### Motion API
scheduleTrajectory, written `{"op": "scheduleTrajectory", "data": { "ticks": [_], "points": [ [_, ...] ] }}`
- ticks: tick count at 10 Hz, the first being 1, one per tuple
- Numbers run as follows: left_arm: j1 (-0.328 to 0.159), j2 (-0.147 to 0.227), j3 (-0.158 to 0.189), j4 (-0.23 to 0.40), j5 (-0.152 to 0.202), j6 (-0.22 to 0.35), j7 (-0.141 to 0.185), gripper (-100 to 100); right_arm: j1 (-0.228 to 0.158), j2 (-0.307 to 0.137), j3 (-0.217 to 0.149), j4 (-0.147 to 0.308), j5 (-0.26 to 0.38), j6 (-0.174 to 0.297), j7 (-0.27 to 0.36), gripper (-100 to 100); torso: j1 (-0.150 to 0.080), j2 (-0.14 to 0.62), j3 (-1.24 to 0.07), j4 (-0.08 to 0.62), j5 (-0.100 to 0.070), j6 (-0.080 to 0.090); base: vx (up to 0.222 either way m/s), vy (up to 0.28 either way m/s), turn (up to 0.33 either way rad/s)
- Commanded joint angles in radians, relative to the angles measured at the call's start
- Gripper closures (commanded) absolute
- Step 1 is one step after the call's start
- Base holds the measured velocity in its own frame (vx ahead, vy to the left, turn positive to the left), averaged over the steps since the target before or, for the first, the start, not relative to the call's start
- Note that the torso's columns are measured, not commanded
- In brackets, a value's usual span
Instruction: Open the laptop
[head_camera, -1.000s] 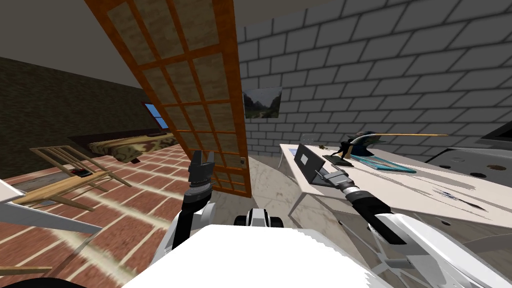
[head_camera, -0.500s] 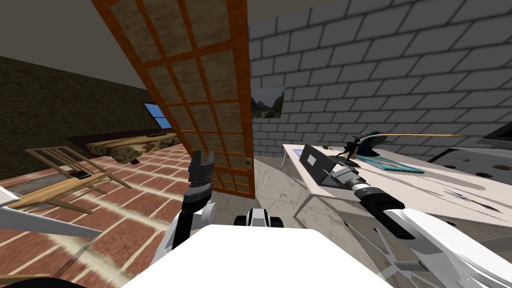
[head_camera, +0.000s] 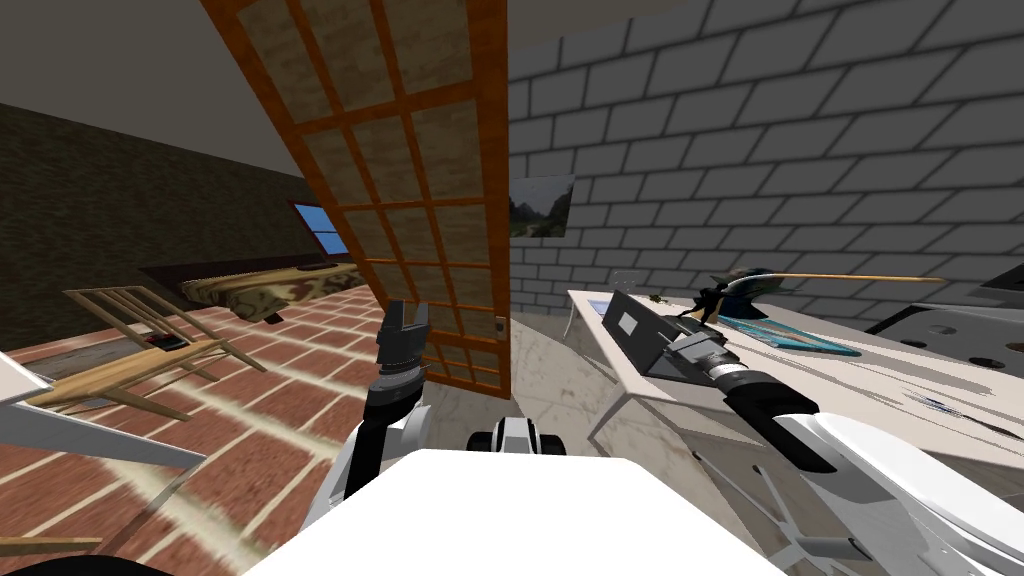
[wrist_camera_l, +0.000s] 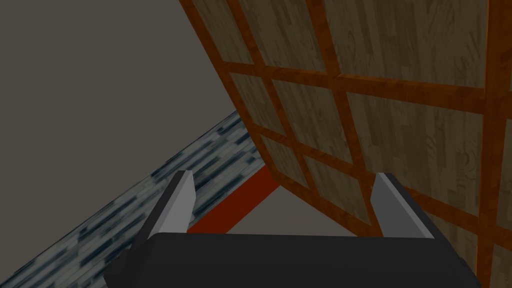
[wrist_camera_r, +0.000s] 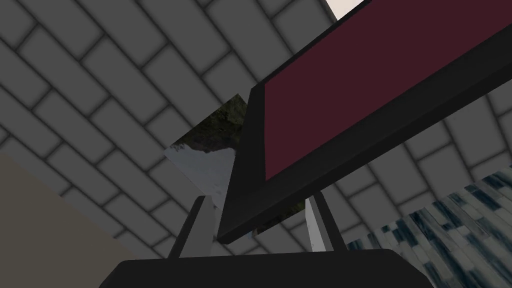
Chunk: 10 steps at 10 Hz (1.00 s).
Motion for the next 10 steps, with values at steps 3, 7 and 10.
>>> {"op": "scheduleTrajectory", "data": {
  "ticks": [3, 7, 10],
  "points": [
    [0.0, 0.0, 0.0, 0.0, 0.0, 0.0, 0.0, 0, -0.026, -0.021, 0.018, 0.068, -0.094, -0.019, -0.111, 100, -0.007, -0.002, -0.002, 0.0, -0.001, 0.005, -0.043, -0.067, 0.028],
    [0.0, 0.0, 0.0, 0.0, 0.0, 0.0, 0.0, 0, -0.05, -0.04, 0.028, 0.119, -0.17, -0.03, -0.197, 100, -0.006, -0.003, -0.002, -0.001, -0.001, 0.004, -0.034, -0.069, 0.016],
    [0.0, 0.0, 0.0, 0.0, 0.0, 0.0, 0.0, 0, -0.083, -0.021, 0.041, 0.148, -0.207, -0.034, -0.233, 100, 0.001, -0.003, -0.002, 0.0, 0.002, 0.0, -0.036, -0.078, 0.023]
  ]
}}
